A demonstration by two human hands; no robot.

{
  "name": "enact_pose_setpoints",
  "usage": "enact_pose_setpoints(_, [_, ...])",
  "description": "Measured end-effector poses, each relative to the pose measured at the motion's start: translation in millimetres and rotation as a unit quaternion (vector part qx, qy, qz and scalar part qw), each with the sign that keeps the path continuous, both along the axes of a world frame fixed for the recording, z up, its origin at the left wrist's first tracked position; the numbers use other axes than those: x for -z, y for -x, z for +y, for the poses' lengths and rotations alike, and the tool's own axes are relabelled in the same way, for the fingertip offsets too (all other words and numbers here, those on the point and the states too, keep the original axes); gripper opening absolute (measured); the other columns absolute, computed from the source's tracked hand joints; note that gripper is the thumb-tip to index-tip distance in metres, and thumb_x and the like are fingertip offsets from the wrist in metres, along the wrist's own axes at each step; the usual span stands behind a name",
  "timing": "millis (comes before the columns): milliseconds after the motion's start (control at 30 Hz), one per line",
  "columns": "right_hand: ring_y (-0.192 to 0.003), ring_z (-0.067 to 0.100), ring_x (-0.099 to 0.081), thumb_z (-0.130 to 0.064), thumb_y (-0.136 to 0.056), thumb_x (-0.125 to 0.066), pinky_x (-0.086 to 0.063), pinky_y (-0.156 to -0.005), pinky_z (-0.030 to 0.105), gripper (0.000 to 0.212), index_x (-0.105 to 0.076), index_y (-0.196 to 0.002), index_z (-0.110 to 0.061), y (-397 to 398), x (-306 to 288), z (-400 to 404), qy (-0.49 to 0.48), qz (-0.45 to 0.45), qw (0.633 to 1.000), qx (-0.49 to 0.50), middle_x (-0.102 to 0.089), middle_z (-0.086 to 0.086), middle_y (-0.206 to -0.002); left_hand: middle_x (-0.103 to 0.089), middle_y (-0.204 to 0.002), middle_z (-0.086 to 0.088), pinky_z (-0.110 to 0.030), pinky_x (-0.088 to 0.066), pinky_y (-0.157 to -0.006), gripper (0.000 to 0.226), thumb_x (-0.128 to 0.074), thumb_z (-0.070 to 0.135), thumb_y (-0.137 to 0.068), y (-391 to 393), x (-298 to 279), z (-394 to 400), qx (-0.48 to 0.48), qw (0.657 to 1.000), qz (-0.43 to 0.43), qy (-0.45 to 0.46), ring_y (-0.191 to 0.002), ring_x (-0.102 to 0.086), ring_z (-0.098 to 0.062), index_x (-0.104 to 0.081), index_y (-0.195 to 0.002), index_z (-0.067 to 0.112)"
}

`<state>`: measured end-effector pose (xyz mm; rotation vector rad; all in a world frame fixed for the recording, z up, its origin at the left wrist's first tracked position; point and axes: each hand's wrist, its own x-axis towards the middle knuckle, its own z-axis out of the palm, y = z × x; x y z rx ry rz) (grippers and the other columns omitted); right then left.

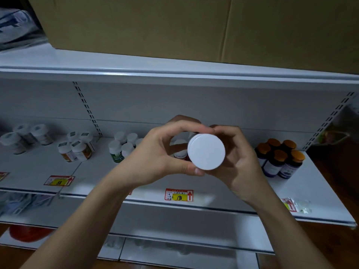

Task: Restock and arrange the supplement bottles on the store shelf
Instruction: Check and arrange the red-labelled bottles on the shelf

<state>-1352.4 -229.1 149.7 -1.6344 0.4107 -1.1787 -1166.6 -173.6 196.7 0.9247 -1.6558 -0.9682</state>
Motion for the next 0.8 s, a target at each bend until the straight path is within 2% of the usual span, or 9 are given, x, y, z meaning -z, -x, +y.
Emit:
enact_pose_setpoints(133, [-0.117, 0.018, -0.059, -0.002, -0.064, -0.085, -0.052, -0.090, 0.028, 0.063, -0.063, -0.106, -0.043, -2.0, 1.5, 6.1, -0.015, -0.013, 1.000, -0.004, -0.065, -0.012, -0.115, -0.063, -0.119, 0.009, -0.027, -0.049, -0.095, 0.062, -0.088, 0.017, -0.057, -1.5, 4.7, 3.4, 0.000, 1.000, 0.007, 0.005, -0.120, -0.060, -0.020, -0.070, -0.111, 0.041])
enact_pose_setpoints(200, [-0.116, 0.015, -0.060, 0.003, -0.064, -0.083, -0.052, -0.088, 0.025, 0.064, -0.064, -0.106, -0.042, -4.3, 2.3, 9.9, -0.030, -0.014, 0.999, 0.004, -0.066, -0.013, -0.114, -0.064, -0.119, 0.009, -0.027, -0.051, -0.094, 0.062, -0.088, 0.018, -0.058, -2.4, 8.2, 4.7, -0.013, 1.000, 0.012, 0.001, -0.120, -0.060, -0.018, -0.070, -0.112, 0.041])
enact_pose_setpoints(333, [-0.113, 0.008, -0.064, -0.004, -0.072, -0.082, -0.051, -0.087, 0.017, 0.051, -0.061, -0.113, -0.025, -7.2, -0.6, 16.3, -0.073, 0.020, 0.997, 0.016, -0.071, -0.009, -0.114, -0.067, -0.125, 0.013, -0.025, -0.053, -0.091, 0.055, -0.082, 0.025, -0.069, -5.7, 13.5, 6.0, -0.051, 0.998, 0.032, -0.031, -0.123, -0.058, -0.008, -0.067, -0.119, 0.040])
enact_pose_setpoints(433, [-0.108, 0.008, -0.068, -0.010, -0.076, -0.075, -0.052, -0.086, 0.018, 0.052, -0.057, -0.122, -0.024, -8.7, -2.4, 17.8, -0.108, 0.060, 0.992, 0.008, -0.074, -0.008, -0.112, -0.067, -0.128, 0.006, -0.045, -0.056, -0.094, 0.056, -0.080, 0.026, -0.082, -10.5, 17.7, 6.4, -0.062, 0.995, 0.015, -0.075, -0.125, -0.058, -0.013, -0.059, -0.134, 0.028])
enact_pose_setpoints(467, [-0.107, 0.010, -0.069, -0.013, -0.076, -0.073, -0.053, -0.086, 0.020, 0.054, -0.055, -0.126, -0.025, -9.4, -2.3, 18.0, -0.121, 0.067, 0.990, 0.005, -0.075, -0.006, -0.111, -0.067, -0.128, 0.003, -0.047, -0.057, -0.092, 0.061, -0.077, 0.023, -0.085, -11.5, 18.6, 6.8, -0.065, 0.994, 0.013, -0.088, -0.124, -0.060, -0.015, -0.053, -0.140, 0.026])
enact_pose_setpoints(567, [-0.099, 0.016, -0.073, -0.023, -0.077, -0.068, -0.056, -0.081, 0.024, 0.062, -0.048, -0.135, -0.027, -13.1, -2.6, 20.5, -0.172, 0.071, 0.983, 0.003, -0.077, 0.000, -0.103, -0.071, -0.121, -0.004, -0.045, -0.062, -0.078, 0.071, -0.068, 0.018, -0.087, -12.7, 17.6, 8.5, -0.077, 0.987, 0.045, -0.137, -0.109, -0.069, -0.024, -0.038, -0.150, 0.029])
enact_pose_setpoints(667, [-0.091, 0.023, -0.075, -0.029, -0.081, -0.064, -0.060, -0.073, 0.030, 0.071, -0.039, -0.147, -0.024, -20.7, -3.3, 24.6, -0.207, 0.076, 0.975, 0.008, -0.078, 0.004, -0.098, -0.075, -0.107, -0.008, -0.041, -0.061, -0.064, 0.067, -0.066, 0.023, -0.091, -15.6, 17.8, 9.2, -0.111, 0.979, 0.023, -0.167, -0.095, -0.072, -0.028, -0.037, -0.151, 0.032])
enact_pose_setpoints(733, [-0.089, 0.024, -0.075, -0.035, -0.080, -0.063, -0.062, -0.067, 0.036, 0.075, -0.036, -0.149, -0.027, -26.8, -4.7, 24.9, -0.220, 0.084, 0.972, 0.016, -0.078, -0.001, -0.096, -0.076, -0.098, -0.008, -0.036, -0.059, -0.060, 0.066, -0.065, 0.031, -0.091, -18.0, 19.2, 8.7, -0.133, 0.973, 0.010, -0.187, -0.086, -0.072, -0.024, -0.037, -0.151, 0.030])
enact_pose_setpoints(800, [-0.085, 0.025, -0.076, -0.042, -0.078, -0.063, -0.062, -0.062, 0.040, 0.073, -0.041, -0.146, -0.031, -32.4, -7.0, 24.0, -0.230, 0.095, 0.968, 0.032, -0.078, -0.007, -0.092, -0.075, -0.096, -0.010, -0.033, -0.058, -0.058, 0.059, -0.063, 0.034, -0.093, -18.5, 18.5, 8.3, -0.148, 0.965, 0.020, -0.215, -0.081, -0.072, -0.027, -0.042, -0.148, 0.028])
